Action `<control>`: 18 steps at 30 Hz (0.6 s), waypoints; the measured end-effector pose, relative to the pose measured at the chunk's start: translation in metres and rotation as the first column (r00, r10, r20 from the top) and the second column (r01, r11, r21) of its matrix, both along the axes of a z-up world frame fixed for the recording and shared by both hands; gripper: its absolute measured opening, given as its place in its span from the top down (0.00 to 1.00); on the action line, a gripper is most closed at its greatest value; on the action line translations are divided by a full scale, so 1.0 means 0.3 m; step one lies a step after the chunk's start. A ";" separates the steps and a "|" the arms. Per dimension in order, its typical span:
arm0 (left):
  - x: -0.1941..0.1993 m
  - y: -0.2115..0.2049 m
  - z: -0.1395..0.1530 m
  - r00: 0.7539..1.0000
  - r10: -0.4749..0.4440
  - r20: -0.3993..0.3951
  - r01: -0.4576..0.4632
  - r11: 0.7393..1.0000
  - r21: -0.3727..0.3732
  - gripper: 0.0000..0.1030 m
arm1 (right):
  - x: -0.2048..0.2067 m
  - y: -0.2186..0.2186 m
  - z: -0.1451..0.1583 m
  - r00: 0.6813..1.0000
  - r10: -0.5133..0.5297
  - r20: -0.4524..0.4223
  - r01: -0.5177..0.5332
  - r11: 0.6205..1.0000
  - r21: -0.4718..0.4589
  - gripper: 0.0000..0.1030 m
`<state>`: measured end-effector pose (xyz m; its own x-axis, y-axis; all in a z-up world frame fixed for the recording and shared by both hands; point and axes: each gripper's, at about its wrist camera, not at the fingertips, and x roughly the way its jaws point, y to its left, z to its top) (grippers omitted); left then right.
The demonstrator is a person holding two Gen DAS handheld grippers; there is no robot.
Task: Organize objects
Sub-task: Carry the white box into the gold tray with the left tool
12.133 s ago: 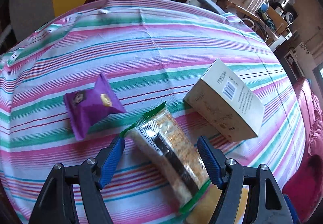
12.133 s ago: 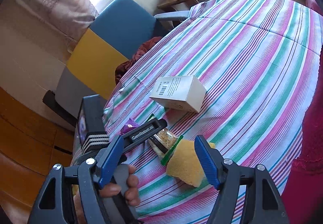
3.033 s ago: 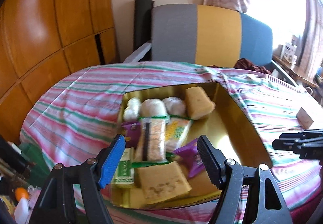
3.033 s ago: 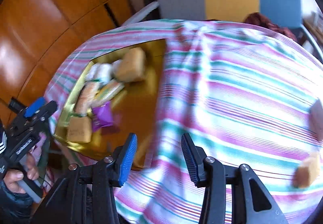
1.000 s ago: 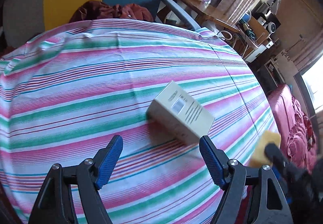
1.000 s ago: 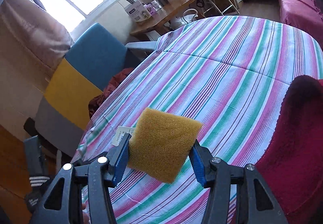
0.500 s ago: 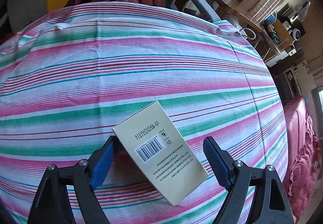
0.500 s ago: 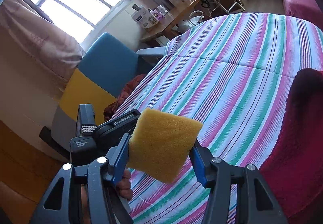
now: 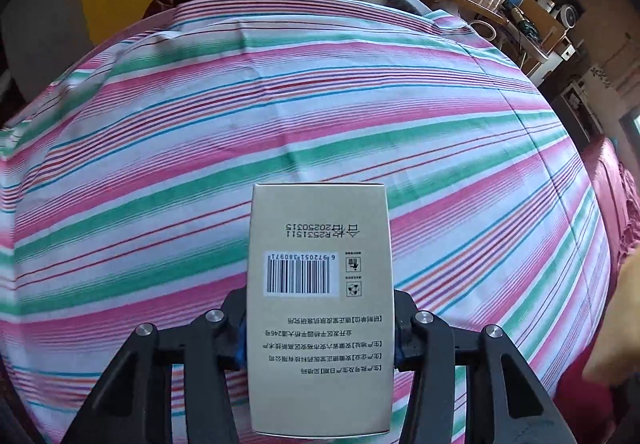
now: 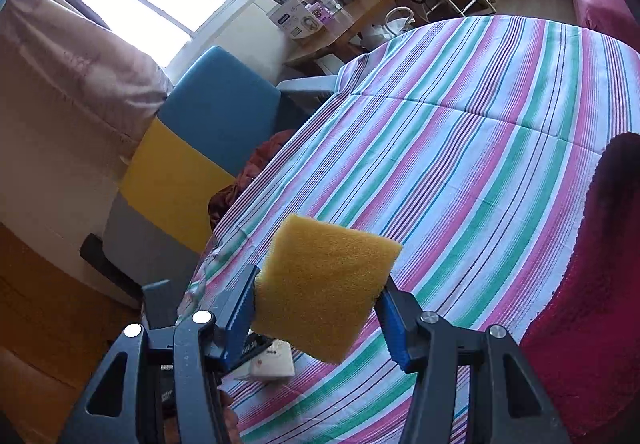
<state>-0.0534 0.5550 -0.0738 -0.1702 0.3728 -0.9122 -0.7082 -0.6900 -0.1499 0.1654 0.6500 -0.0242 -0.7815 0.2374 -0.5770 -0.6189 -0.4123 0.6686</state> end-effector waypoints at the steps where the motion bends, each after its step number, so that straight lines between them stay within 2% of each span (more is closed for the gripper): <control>1: 0.008 -0.038 0.004 1.000 -0.005 -0.023 0.005 1.000 -0.003 0.52 | -0.011 -0.002 -0.003 1.000 0.022 0.008 -0.022 1.000 -0.005 0.45; 5: 0.069 -0.208 0.038 0.992 -0.010 -0.124 0.010 1.000 -0.002 0.51 | -0.066 -0.019 -0.014 0.991 0.117 0.070 -0.116 0.993 -0.012 0.45; 9: 0.107 -0.363 0.086 0.983 0.012 -0.183 -0.007 1.000 0.027 0.51 | -0.118 -0.041 -0.020 0.972 0.192 0.132 -0.193 0.981 -0.009 0.45; 18: 0.160 -0.636 0.185 0.954 0.090 -0.287 -0.065 0.993 0.095 0.51 | -0.168 -0.061 -0.033 0.936 0.236 0.260 -0.241 0.970 -0.014 0.45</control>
